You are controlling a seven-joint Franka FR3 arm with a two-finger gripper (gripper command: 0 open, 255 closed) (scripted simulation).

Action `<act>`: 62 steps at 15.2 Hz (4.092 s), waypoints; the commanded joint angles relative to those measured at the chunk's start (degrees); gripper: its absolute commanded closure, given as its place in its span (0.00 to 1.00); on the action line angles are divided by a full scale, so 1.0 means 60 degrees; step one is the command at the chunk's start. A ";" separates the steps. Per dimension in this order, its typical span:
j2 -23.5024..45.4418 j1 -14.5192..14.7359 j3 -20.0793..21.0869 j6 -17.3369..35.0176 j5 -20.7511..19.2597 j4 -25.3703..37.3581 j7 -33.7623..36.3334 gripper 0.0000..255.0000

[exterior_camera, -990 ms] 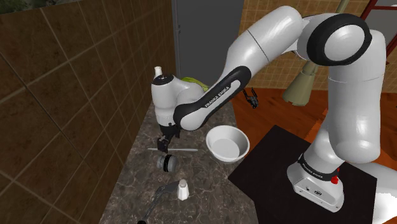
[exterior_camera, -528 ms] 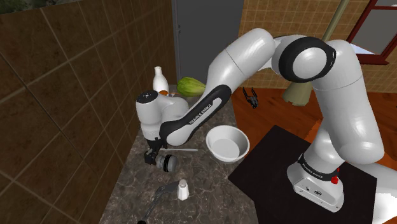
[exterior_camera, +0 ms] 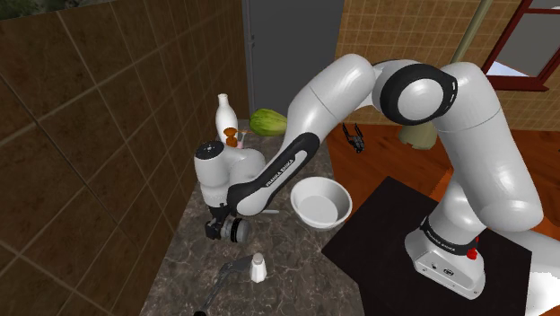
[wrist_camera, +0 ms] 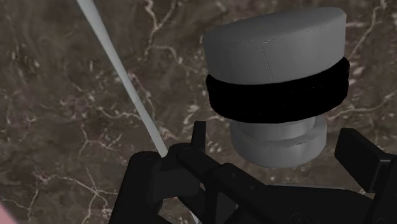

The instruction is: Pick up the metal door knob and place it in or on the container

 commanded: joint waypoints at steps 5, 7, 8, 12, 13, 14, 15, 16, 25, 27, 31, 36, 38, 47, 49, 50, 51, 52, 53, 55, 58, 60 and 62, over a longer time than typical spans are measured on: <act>0.0029 0.0004 -0.0012 0.0033 -0.0013 0.0002 0.0005 0.00; 0.0029 0.0004 -0.0011 0.0032 -0.0012 0.0002 0.0005 1.00; 0.0029 0.0004 -0.0011 0.0032 -0.0012 0.0002 0.0005 1.00; 0.0031 0.0007 -0.0012 0.0031 -0.0013 0.0005 0.0008 1.00; 0.0033 0.0007 -0.0012 0.0032 -0.0013 0.0007 0.0007 1.00; 0.0026 0.0007 -0.0010 0.0030 -0.0012 0.0001 0.0008 1.00; 0.0024 0.0005 -0.0009 0.0028 -0.0011 0.0002 0.0006 1.00; 0.0029 0.0004 -0.0012 0.0033 -0.0013 0.0002 0.0005 1.00; -0.0777 -0.0188 0.0263 -0.0673 0.0300 -0.0087 -0.0195 1.00; -0.0944 -0.0227 0.0320 -0.0840 0.0372 -0.0083 -0.0241 1.00; -0.1264 -0.0299 0.0428 -0.1184 0.0516 -0.0047 -0.0334 1.00; -0.1637 -0.0377 0.0550 -0.1633 0.0694 0.0047 -0.0451 1.00; -0.1777 -0.0405 0.0595 -0.1819 0.0763 0.0100 -0.0497 1.00; -0.2589 -0.0676 0.0772 -0.2292 0.1099 -0.0186 -0.0759 1.00; -0.3286 -0.1042 0.0842 -0.1900 0.1327 -0.1221 -0.1010 1.00; -0.3627 -0.1217 0.0871 -0.1719 0.1453 -0.1710 -0.1156 1.00; -0.3964 -0.1385 0.0895 -0.1549 0.1588 -0.2184 -0.1316 1.00; -0.4298 -0.1548 0.0914 -0.1387 0.1731 -0.2642 -0.1489 1.00; -0.4629 -0.1704 0.0928 -0.1236 0.1882 -0.3087 -0.1675 1.00; -0.5286 -0.1989 0.0931 -0.0962 0.2208 -0.3938 -0.2087 1.00; -0.6259 -0.2345 0.0867 -0.0624 0.2741 -0.5131 -0.2793 1.00; -0.6898 -0.2525 0.0767 -0.0451 0.3105 -0.5874 -0.3307 1.00; -0.7527 -0.2660 0.0614 -0.0319 0.3456 -0.6580 -0.3842 1.00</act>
